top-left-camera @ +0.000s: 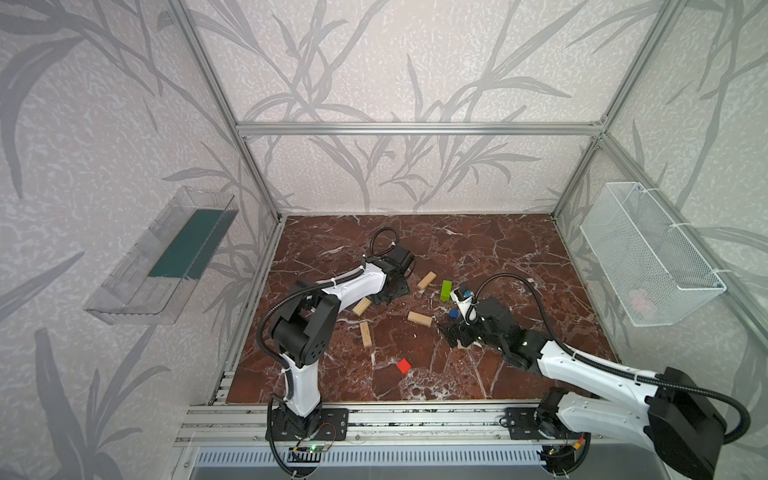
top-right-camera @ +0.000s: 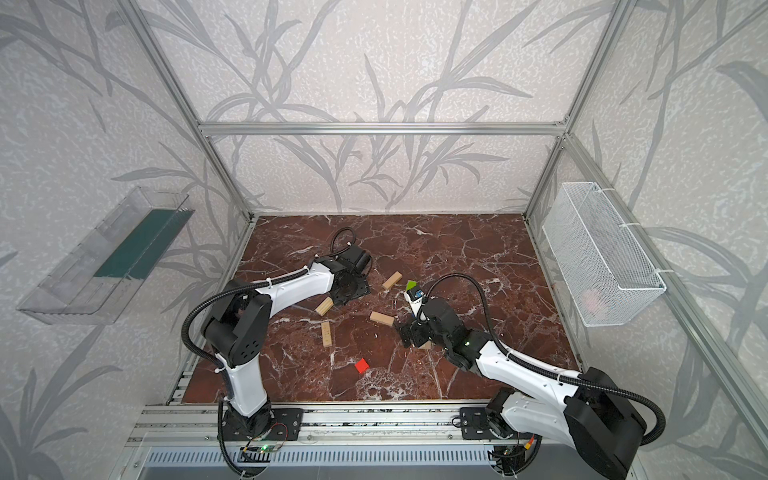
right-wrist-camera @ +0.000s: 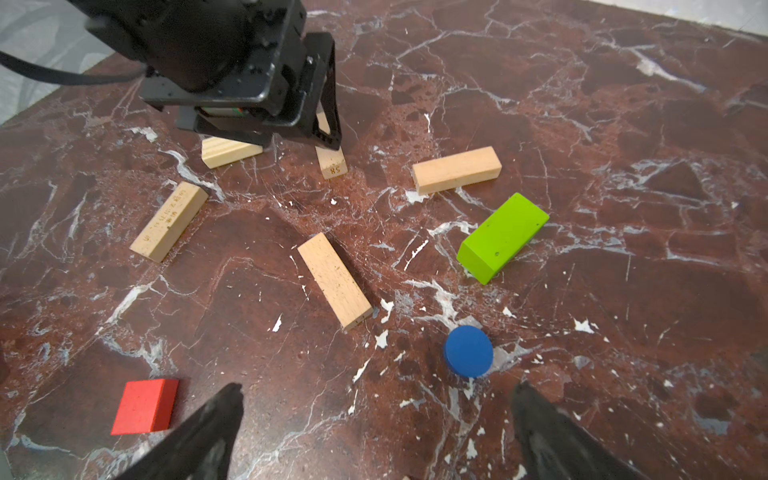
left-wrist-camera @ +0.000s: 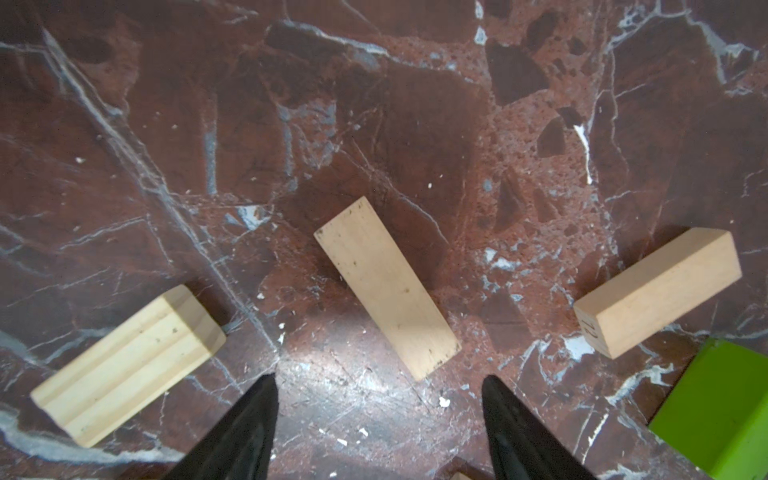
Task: Build the wood block tower
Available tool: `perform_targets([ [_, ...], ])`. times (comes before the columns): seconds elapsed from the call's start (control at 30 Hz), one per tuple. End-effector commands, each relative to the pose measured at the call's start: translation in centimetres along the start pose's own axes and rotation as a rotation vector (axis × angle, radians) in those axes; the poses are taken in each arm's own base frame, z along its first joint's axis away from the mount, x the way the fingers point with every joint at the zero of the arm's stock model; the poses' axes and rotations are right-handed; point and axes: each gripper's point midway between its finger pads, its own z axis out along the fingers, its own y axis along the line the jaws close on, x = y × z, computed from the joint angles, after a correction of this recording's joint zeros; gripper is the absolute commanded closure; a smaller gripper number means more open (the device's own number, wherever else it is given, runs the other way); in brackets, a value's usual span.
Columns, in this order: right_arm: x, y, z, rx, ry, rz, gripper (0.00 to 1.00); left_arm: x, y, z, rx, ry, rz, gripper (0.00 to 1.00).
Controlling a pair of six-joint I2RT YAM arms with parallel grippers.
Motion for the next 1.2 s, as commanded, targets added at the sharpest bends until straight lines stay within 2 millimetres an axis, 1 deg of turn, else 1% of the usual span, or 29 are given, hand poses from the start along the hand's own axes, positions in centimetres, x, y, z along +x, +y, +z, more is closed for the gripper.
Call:
perform_targets([
  [0.0,-1.3,0.4,-0.6,-0.017,-0.072,-0.018,0.01,-0.7,0.2,0.2,-0.057,-0.021,-0.012,0.26],
  [0.13,-1.4,0.5,-0.6,-0.025,-0.078,-0.021,0.01,-1.1,-0.1,0.8,-0.084,-0.024,-0.013,0.27],
  [0.2,-1.4,0.8,-0.5,-0.042,-0.075,-0.024,0.01,-1.3,0.3,1.0,-0.12,-0.029,-0.023,0.27],
  [0.3,-1.4,0.9,-0.4,-0.048,-0.074,-0.028,0.01,-1.5,0.4,1.4,-0.147,-0.03,-0.026,0.28],
  [0.5,-1.5,1.1,-0.3,-0.055,-0.074,-0.029,0.01,-1.4,0.1,2.5,-0.163,-0.013,-0.028,0.3],
  [0.67,-1.4,1.0,-0.4,-0.053,-0.074,-0.032,0.01,-1.7,0.0,2.7,-0.172,-0.02,-0.023,0.35],
  [0.8,-1.5,1.1,-0.4,-0.058,-0.072,-0.034,0.01,-1.7,0.3,2.9,-0.197,-0.017,-0.017,0.4],
  [0.97,-1.3,1.1,-0.3,-0.058,-0.067,-0.035,0.01,-1.5,0.3,3.2,-0.201,-0.004,-0.004,0.47],
  [1.17,-1.3,1.1,-0.2,-0.058,-0.065,-0.035,0.01,-1.2,0.4,3.5,-0.199,0.009,0.0,0.52],
])
